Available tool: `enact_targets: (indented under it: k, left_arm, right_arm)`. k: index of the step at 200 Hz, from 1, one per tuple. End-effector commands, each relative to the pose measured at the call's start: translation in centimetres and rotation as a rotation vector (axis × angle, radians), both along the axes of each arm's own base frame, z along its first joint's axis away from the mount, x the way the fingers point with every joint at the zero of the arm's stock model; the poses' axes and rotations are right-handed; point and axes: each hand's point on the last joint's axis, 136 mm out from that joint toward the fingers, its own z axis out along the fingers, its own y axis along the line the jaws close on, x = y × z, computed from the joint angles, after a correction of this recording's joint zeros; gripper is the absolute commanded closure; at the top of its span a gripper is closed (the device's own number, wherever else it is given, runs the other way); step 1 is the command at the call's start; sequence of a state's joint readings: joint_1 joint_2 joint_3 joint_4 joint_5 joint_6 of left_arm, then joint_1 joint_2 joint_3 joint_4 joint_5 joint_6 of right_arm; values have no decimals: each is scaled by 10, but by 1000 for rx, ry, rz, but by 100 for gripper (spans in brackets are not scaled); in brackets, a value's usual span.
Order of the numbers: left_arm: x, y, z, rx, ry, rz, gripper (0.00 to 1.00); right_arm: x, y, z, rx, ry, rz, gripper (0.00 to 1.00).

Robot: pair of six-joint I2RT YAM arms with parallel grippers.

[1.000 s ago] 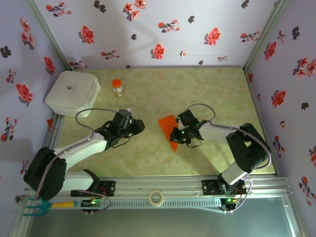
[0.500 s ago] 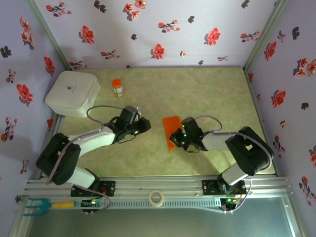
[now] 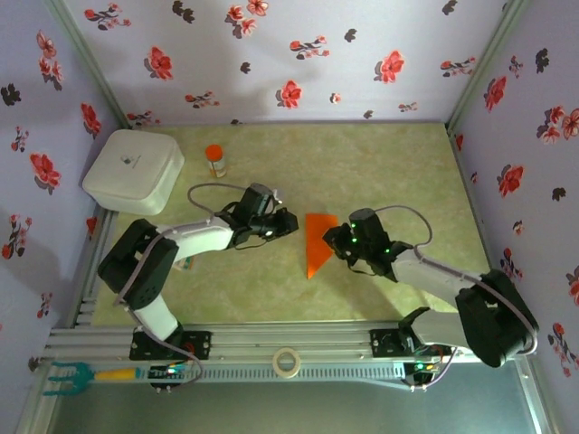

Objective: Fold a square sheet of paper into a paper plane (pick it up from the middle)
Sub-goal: Fold the wing for the fifth time at the center of the table.

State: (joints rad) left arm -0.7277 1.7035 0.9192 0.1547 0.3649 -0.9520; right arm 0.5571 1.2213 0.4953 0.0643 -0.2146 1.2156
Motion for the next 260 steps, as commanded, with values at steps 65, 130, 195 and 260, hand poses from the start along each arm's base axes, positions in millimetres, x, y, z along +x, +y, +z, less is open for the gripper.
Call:
enact_targets:
  k: [65,130,195,260]
  left_arm:
    - [2,-57,-22,-73,88,-124,90]
    - [-5,-52,-62,-37,158,-115,92]
    - [-35,-25,-96,58,208,-156,93]
    - [-45,-19,-94,49,201,-182,94]
  right_arm:
    - [-12,-35,-26,-115,66,89,74]
    - [-12,-28,-30,-101,86,143,65]
    - [-11,-25,-34,-62,101,153,57]
    - [-4,-9,-33,32,90,200,56]
